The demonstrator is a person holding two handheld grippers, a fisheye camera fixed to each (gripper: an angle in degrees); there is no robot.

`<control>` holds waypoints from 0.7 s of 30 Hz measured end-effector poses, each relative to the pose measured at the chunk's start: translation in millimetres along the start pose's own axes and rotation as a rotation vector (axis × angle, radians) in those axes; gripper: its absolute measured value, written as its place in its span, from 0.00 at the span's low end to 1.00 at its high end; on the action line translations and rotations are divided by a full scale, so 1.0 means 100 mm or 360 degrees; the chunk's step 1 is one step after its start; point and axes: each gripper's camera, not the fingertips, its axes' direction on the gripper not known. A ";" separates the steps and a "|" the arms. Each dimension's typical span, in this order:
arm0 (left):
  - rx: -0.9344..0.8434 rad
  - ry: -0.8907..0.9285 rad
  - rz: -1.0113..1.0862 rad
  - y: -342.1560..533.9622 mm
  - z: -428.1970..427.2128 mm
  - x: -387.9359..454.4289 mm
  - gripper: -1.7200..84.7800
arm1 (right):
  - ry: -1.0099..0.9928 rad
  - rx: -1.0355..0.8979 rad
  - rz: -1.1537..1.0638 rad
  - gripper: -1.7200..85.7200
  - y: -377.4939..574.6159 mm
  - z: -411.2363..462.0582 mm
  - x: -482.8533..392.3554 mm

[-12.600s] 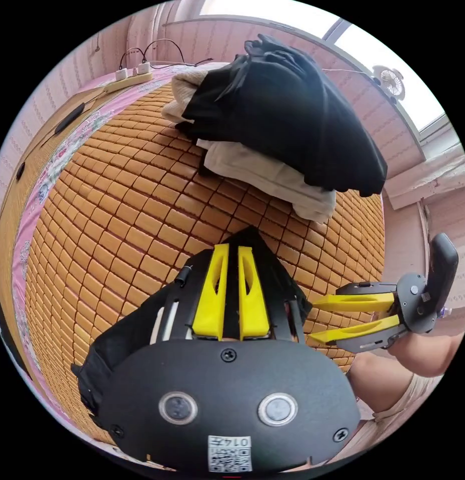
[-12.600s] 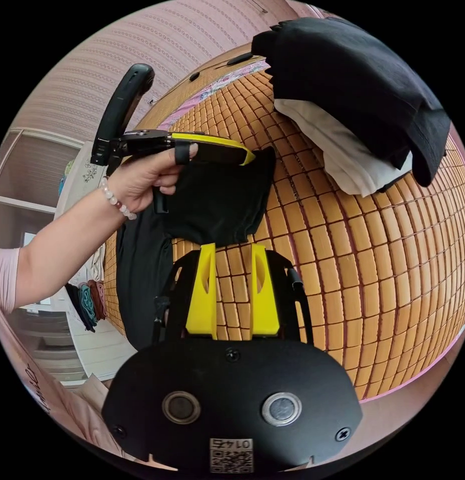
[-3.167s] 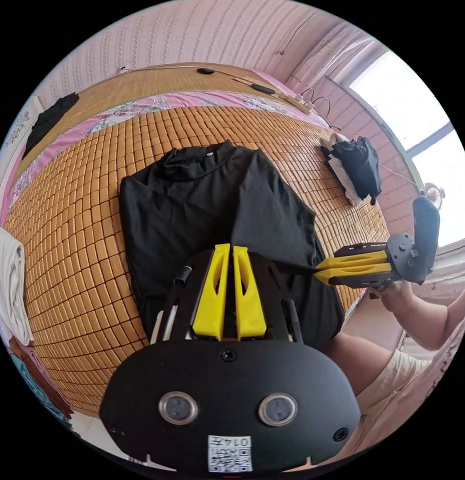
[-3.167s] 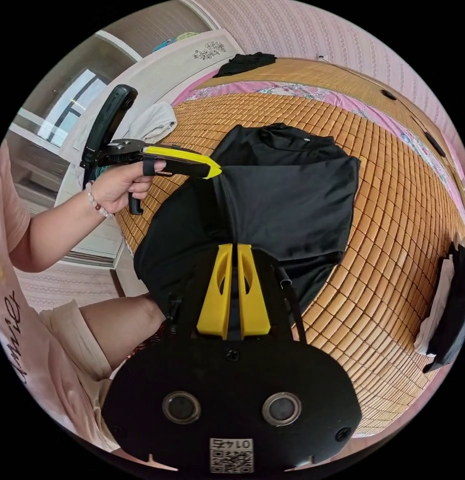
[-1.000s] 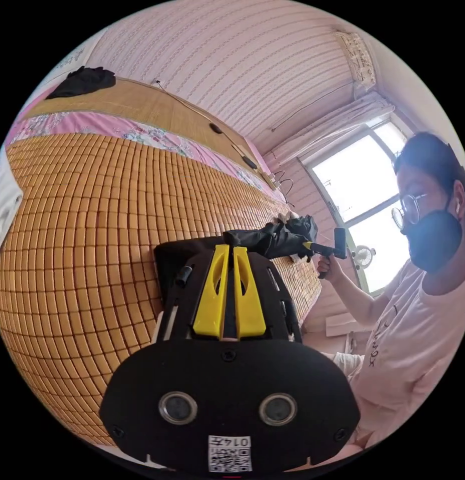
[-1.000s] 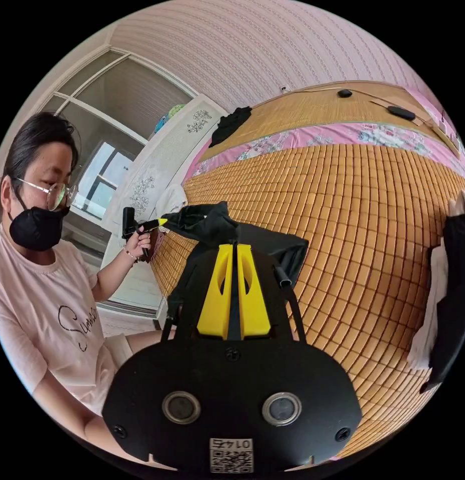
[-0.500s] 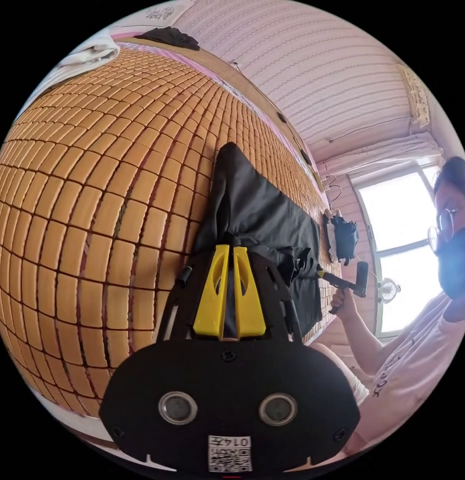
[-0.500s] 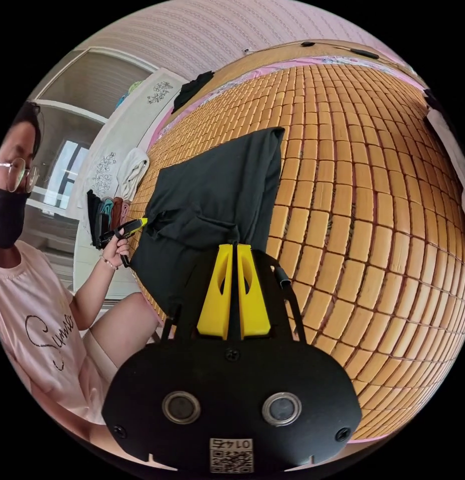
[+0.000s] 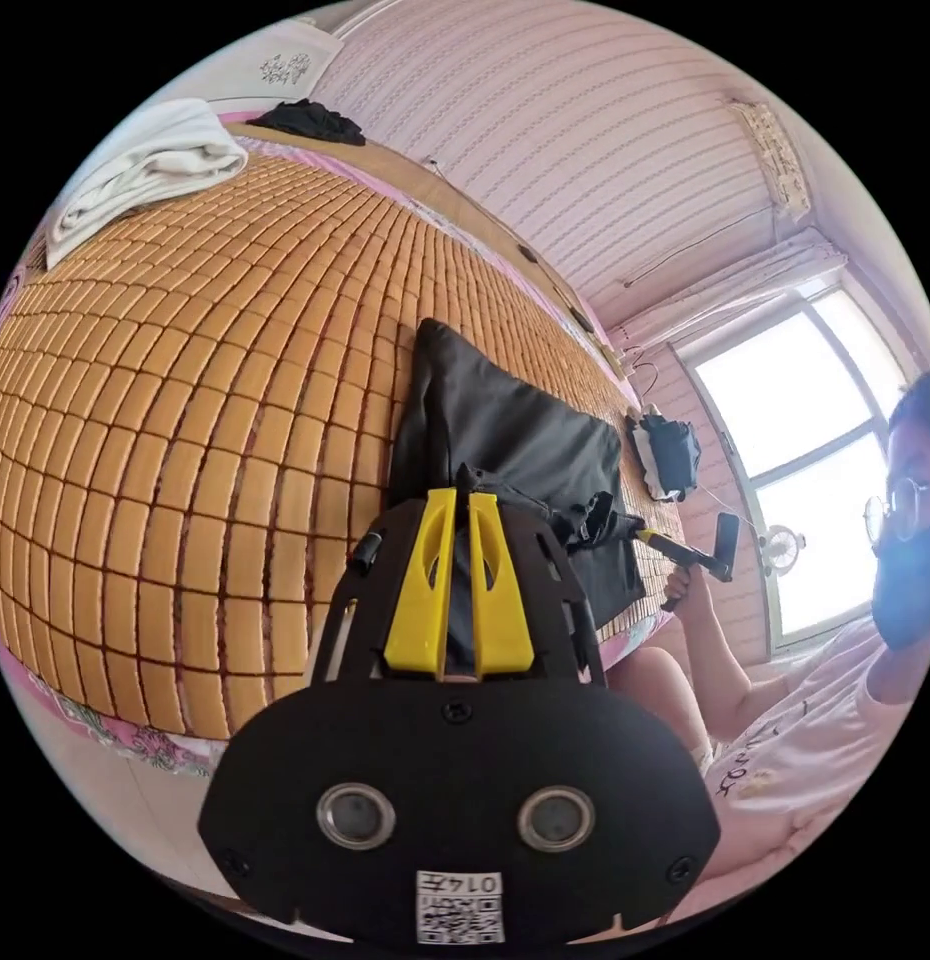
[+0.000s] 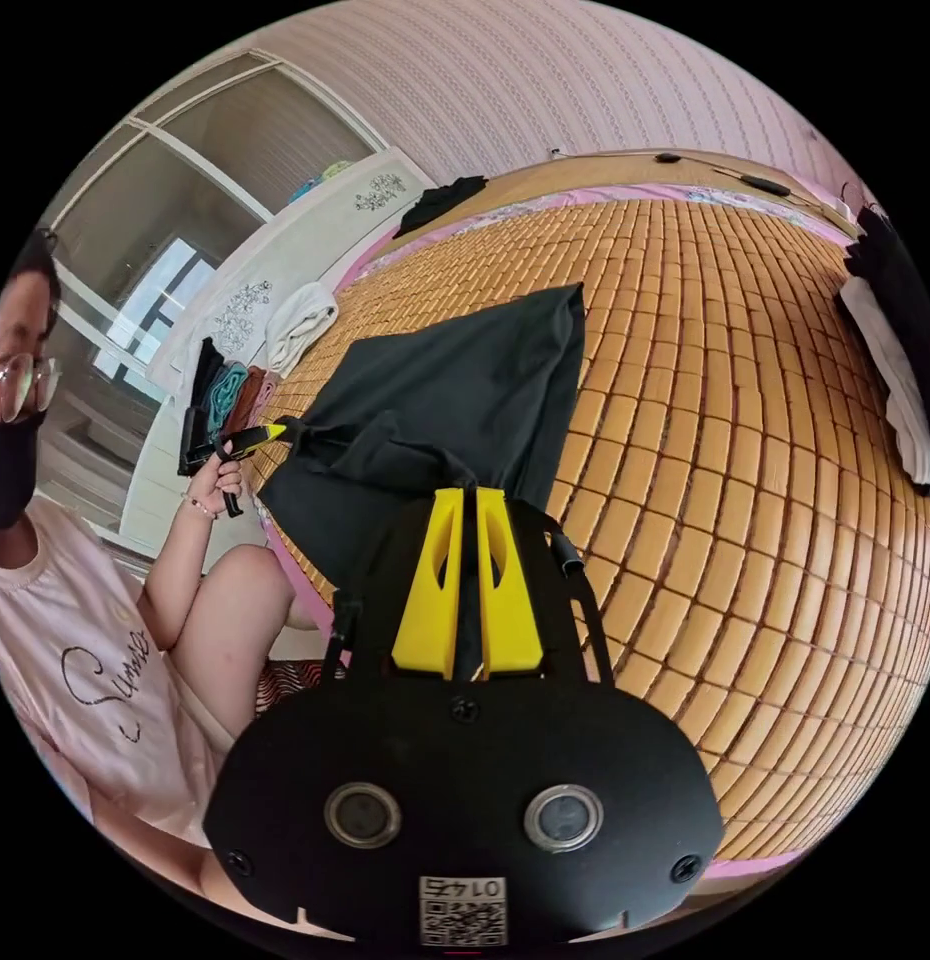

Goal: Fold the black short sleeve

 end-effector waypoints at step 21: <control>-0.0479 -0.0434 0.0819 0.13 0.70 1.74 0.02 | 0.0417 -0.0276 -0.0250 0.06 -0.44 1.14 -1.39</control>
